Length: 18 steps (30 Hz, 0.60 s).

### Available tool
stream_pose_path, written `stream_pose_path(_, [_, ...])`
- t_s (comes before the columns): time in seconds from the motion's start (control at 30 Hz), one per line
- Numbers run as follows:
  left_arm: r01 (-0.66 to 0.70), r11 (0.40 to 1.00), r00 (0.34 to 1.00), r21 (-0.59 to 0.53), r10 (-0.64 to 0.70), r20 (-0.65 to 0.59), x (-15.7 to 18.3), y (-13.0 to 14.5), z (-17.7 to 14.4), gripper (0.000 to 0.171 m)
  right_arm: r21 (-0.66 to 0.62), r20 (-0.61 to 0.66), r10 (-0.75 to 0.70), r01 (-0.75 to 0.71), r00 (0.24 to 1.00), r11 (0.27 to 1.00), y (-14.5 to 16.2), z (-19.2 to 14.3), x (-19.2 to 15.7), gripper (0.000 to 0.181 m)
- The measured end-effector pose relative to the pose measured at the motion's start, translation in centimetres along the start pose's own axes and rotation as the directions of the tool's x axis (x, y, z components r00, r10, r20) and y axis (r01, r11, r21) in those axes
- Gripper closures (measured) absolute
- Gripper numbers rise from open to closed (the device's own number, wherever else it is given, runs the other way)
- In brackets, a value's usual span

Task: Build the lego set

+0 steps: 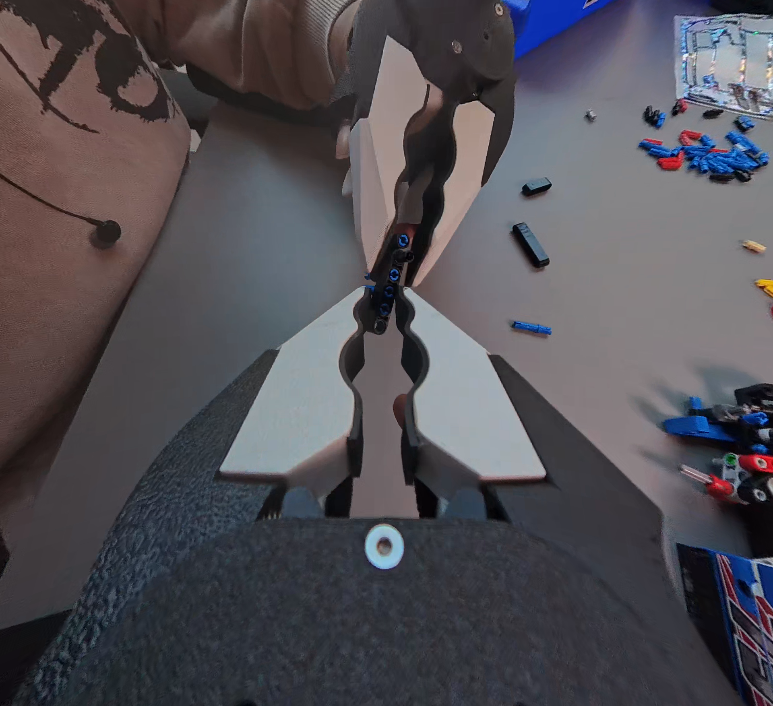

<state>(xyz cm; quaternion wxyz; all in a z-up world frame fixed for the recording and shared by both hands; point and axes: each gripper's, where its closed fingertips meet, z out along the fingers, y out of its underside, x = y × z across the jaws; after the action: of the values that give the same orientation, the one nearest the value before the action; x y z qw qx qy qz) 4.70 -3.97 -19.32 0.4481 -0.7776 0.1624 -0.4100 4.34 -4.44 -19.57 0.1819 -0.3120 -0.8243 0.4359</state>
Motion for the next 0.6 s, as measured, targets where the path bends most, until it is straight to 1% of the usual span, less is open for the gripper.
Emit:
stream_pose_path(0.03, [0.001,1.0,1.0,0.004,-0.001,0.014,-0.1,0.0,0.1,0.166,-0.024,-0.011,-0.006,0.005,1.0,1.0,0.3,0.2,0.1,0.172])
stream_pose_path(0.07, [0.014,1.0,0.999,0.02,-0.015,0.041,-0.5,-0.2,0.2,0.166,-0.033,-0.036,-0.016,0.015,0.999,0.999,0.5,0.1,0.5,0.172])
stream_pose_path(0.1, [0.049,0.997,0.997,0.061,-0.052,0.054,-0.9,-0.8,0.0,0.166,-0.023,-0.075,-0.022,0.02,0.997,1.0,0.5,-0.1,1.1,0.173])
stream_pose_path(0.17, [0.168,0.969,0.984,0.179,-0.177,0.036,-1.8,-2.2,-0.7,0.166,0.055,-0.17,-0.01,0.019,0.985,0.998,-0.3,-1.3,2.7,0.173])
stream_pose_path(0.2, [0.231,0.943,0.97,0.238,-0.242,0.014,-2.3,-2.8,-1.1,0.166,0.094,-0.226,0.005,0.017,0.974,0.995,-0.6,-2.3,3.6,0.172])
stream_pose_path(0.27, [0.354,0.873,0.932,0.335,-0.358,-0.05,-3.2,-3.5,-1.9,0.166,0.138,-0.313,0.021,0.024,0.95,0.99,-0.8,-4.5,4.9,0.164])
stream_pose_path(0.33, [0.433,0.8,0.899,0.415,-0.418,-0.133,-3.6,-4.4,-2.5,0.166,0.172,-0.372,0.03,0.037,0.928,0.984,-1.2,-5.6,5.6,0.159])
stream_pose_path(0.37, [0.46,0.759,0.885,0.461,-0.431,-0.173,-3.6,-5.0,-2.9,0.166,0.171,-0.39,0.026,0.045,0.92,0.984,-1.2,-5.4,5.6,0.156])
stream_pose_path(0.43, [0.485,0.687,0.873,0.542,-0.419,-0.251,-3.4,-6.3,-3.7,0.166,0.177,-0.388,0.062,0.008,0.92,0.984,-1.4,-3.9,5.5,0.15])
stream_pose_path(0.47, [0.487,0.666,0.873,0.566,-0.397,-0.285,-3.0,-6.8,-4.0,0.166,0.219,-0.38,0.131,-0.049,0.916,0.975,-1.8,-3.2,5.6,0.15])
stream_pose_path(0.5, [0.478,0.657,0.878,0.583,-0.372,-0.301,-2.6,-7.2,-4.3,0.166,0.292,-0.353,0.221,-0.117,0.909,0.949,-2.4,-2.6,5.9,0.152])
stream_pose_path(0.57, [0.431,0.661,0.902,0.614,-0.329,-0.279,-2.3,-7.5,-4.5,0.167,0.448,-0.211,0.369,-0.246,0.905,0.86,-4.1,-1.9,5.5,0.153])
stream_pose_path(0.6, [0.409,0.668,0.912,0.622,-0.309,-0.268,-2.1,-7.6,-4.6,0.167,0.513,-0.137,0.418,-0.296,0.898,0.805,-5.0,-1.9,5.4,0.156])
